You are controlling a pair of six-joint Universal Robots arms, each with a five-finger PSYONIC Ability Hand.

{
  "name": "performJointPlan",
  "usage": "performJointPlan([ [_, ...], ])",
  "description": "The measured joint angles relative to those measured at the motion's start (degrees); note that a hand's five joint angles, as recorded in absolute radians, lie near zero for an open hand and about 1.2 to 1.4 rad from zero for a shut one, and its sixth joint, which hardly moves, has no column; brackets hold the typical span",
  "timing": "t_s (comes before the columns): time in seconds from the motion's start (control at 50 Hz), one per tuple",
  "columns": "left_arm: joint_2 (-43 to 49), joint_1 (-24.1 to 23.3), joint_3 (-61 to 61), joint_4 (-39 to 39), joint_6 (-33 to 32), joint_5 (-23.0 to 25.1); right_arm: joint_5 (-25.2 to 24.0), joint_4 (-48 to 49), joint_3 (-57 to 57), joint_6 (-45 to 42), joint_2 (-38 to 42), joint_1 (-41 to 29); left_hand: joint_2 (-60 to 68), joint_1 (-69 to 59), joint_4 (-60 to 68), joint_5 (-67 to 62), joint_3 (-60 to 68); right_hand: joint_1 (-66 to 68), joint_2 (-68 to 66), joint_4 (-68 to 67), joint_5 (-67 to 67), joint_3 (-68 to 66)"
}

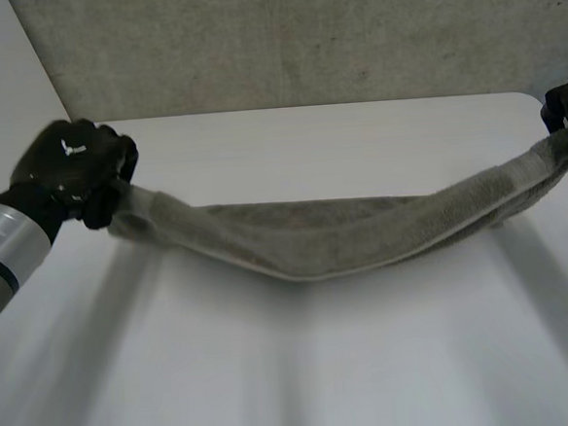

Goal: Fold the towel.

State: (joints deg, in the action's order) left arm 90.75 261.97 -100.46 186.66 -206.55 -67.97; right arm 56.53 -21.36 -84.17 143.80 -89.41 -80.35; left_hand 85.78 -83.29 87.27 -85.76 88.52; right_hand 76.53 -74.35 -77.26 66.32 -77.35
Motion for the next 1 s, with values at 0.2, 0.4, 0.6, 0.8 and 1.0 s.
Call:
performJointPlan([
  [0.2,12.0,0.0,1.7,-0.3,-0.4,-0.3,1.3,-1.6,2.0,-5.3,11.1,-0.9,0.0,0.0,0.0,0.0,0.0,0.0,0.0,0.0,0.0,0.0],
  [0.4,26.2,-1.0,13.0,-0.1,-0.1,-2.7,6.9,-1.5,10.6,-5.7,25.8,-4.4,0.2,0.0,0.0,0.0,0.1,0.0,0.0,0.0,0.0,0.0],
  [0.6,42.0,-3.3,28.6,0.1,0.1,-8.3,15.2,7.5,19.9,0.9,38.3,-9.5,0.2,0.0,0.0,0.0,0.3,0.0,0.0,0.0,0.0,0.0],
  [0.8,48.6,-5.7,34.8,1.1,0.0,-10.7,21.0,15.3,23.4,3.9,43.6,-12.0,0.2,-0.1,0.0,-0.5,0.3,0.0,0.0,0.0,0.0,0.0],
  [1.0,49.9,-6.8,37.3,5.8,-0.3,-14.5,23.8,19.1,25.5,3.6,46.6,-13.4,0.2,-0.1,0.0,-0.5,0.3,0.0,0.0,0.0,0.0,0.0],
])
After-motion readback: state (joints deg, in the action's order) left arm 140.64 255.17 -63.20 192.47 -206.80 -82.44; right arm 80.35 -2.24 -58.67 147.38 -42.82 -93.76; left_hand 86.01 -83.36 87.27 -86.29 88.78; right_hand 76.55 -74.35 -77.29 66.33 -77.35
